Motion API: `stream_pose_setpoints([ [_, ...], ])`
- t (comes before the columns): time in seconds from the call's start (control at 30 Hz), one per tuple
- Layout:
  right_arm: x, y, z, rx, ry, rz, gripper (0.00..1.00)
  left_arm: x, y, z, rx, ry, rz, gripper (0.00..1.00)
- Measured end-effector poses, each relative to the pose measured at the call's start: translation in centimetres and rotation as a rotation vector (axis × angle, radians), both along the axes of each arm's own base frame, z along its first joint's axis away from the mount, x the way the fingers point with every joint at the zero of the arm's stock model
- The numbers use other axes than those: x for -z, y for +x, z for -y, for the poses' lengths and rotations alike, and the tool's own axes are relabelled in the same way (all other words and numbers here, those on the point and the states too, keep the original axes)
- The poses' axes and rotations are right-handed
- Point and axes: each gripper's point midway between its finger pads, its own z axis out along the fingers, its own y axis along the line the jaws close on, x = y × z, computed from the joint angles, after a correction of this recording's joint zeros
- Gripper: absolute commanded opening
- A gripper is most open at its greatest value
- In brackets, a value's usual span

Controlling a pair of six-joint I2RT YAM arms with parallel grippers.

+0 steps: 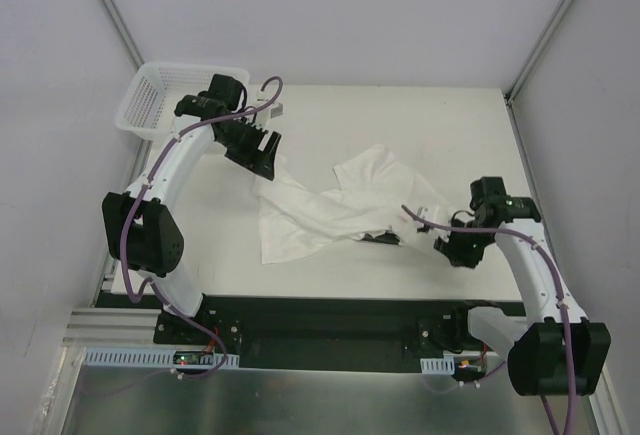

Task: Roll the t-shirts
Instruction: Flatten out the T-shirt at the center of the board.

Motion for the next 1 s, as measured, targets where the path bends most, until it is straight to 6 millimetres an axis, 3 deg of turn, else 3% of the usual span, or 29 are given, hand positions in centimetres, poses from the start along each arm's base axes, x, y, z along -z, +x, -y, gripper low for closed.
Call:
stream_pose_setpoints([
  [0.07,2.3,-2.5,1.0,-0.039,-0.053,-0.087,0.45,0.0,-0.1,0.1,0.003,-0.003,-0.002,0.71],
  [0.13,2.2,-2.7,1.4,-0.025,-0.064,-0.091,0.49,0.0,-0.1,0.1,0.005,-0.006,-0.002,0.71],
  [0.2,1.0,-1.7,1.4,0.012,-0.054,-0.078,0.51,0.0,-0.1,0.1,0.006,-0.007,-0.004,0.71],
  [0.3,-2.3,2.2,0.4,0.101,0.011,-0.027,0.51,0.4,-0.5,0.2,0.009,-0.015,-0.024,0.71],
  [0.37,-3.4,4.4,-0.5,0.159,0.062,-0.025,0.53,0.9,-0.9,0.3,0.011,-0.022,-0.044,0.71],
  [0.47,-3.2,6.1,-1.6,0.210,0.111,-0.055,0.53,1.6,-1.4,0.3,0.008,-0.019,-0.070,0.71],
  [0.53,-2.6,6.2,-2.5,0.192,0.115,-0.056,0.50,2.0,-1.8,0.1,0.007,-0.013,-0.083,0.71],
  [0.6,-2.1,5.5,-4.3,0.109,0.111,-0.027,0.49,2.3,-2.2,-0.1,0.004,-0.003,-0.091,0.71],
  [0.73,-2.6,1.8,-8.1,-0.113,0.143,0.049,0.49,1.9,-2.9,-0.5,0.000,0.005,-0.077,0.71],
  [0.8,-2.9,0.2,-9.4,-0.210,0.155,0.070,0.39,1.5,-3.3,-0.6,-0.002,0.005,-0.062,0.71],
  [0.9,-2.2,-1.1,-10.5,-0.289,0.136,0.026,0.29,1.4,-3.9,-0.8,-0.002,0.007,-0.060,0.70],
  [1.0,0.1,-0.6,-10.4,-0.280,0.074,-0.066,0.25,2.0,-4.4,-1.1,-0.003,0.020,-0.074,0.69],
])
